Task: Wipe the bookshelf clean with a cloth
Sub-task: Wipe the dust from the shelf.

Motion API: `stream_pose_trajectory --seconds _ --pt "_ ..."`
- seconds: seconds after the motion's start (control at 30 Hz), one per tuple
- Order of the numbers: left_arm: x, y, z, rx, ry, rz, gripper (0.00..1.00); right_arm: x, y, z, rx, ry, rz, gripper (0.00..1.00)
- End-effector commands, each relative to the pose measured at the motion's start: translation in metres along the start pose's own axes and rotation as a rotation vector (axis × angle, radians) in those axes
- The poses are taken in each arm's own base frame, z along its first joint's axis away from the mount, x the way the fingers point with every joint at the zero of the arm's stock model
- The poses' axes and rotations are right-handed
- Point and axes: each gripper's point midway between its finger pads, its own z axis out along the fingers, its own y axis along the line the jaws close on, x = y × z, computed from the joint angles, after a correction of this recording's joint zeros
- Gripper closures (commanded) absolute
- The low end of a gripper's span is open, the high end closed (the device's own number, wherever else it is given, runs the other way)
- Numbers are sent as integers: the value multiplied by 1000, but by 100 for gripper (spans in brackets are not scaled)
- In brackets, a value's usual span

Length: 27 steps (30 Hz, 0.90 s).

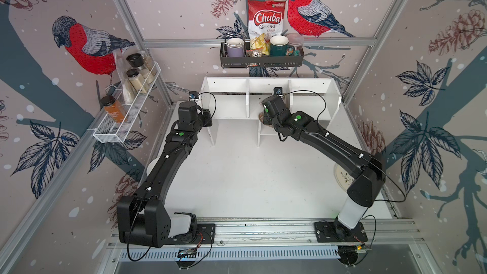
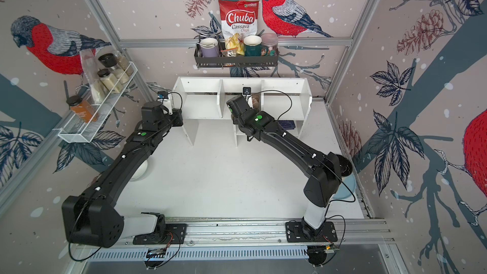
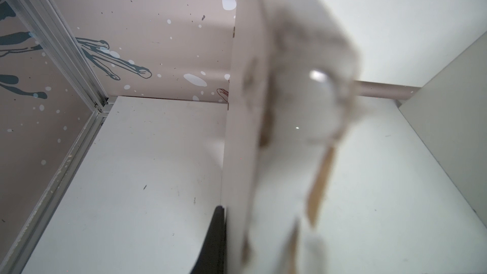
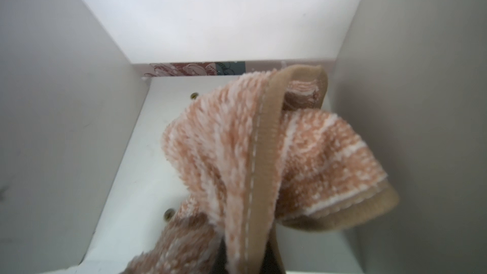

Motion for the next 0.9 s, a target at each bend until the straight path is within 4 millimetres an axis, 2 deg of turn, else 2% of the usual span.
stream_pose_trajectory --seconds 0.0,0.1,0.23,0.3,0.4,0.6,0.73,0.87 --pt "2 -19 -3 107 24 -217 100 -17 -13 6 50 -42 45 100" --pt "2 -19 -4 105 18 -220 100 -31 -3 18 46 -58 37 100" --pt "1 -21 -4 121 9 -235 100 -43 29 26 -24 -68 25 100" --pt "2 -21 -3 118 10 -235 100 -41 43 25 -53 -64 16 100" --pt "2 -21 -3 116 10 -234 100 -30 52 22 -71 -44 10 100" --pt "3 -20 -1 115 18 -233 100 1 39 1 -80 1 5 100" --pt "3 -19 -1 113 18 -233 100 -1 14 -11 -31 -32 11 100" --pt "2 -18 -2 111 15 -231 100 -15 -5 -1 1 -39 31 100"
